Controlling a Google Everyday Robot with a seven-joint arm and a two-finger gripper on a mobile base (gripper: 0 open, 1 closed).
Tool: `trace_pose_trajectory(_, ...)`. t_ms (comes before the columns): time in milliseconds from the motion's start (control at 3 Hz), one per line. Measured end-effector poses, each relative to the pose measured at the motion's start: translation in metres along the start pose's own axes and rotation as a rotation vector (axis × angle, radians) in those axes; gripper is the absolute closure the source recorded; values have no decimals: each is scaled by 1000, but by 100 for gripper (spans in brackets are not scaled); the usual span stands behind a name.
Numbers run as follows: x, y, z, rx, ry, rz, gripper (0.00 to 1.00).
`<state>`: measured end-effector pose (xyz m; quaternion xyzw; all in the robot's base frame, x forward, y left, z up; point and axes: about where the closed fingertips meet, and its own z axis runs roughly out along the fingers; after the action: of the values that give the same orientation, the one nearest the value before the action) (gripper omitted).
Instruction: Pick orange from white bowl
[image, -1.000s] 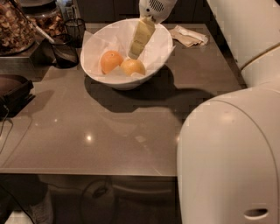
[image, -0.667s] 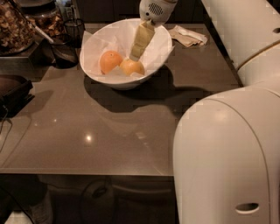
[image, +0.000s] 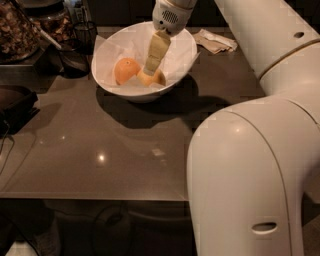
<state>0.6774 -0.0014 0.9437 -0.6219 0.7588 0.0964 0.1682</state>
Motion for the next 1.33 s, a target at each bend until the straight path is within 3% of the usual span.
trace_pose_trajectory(1333,-1,-7,48,-68,56,-32,25)
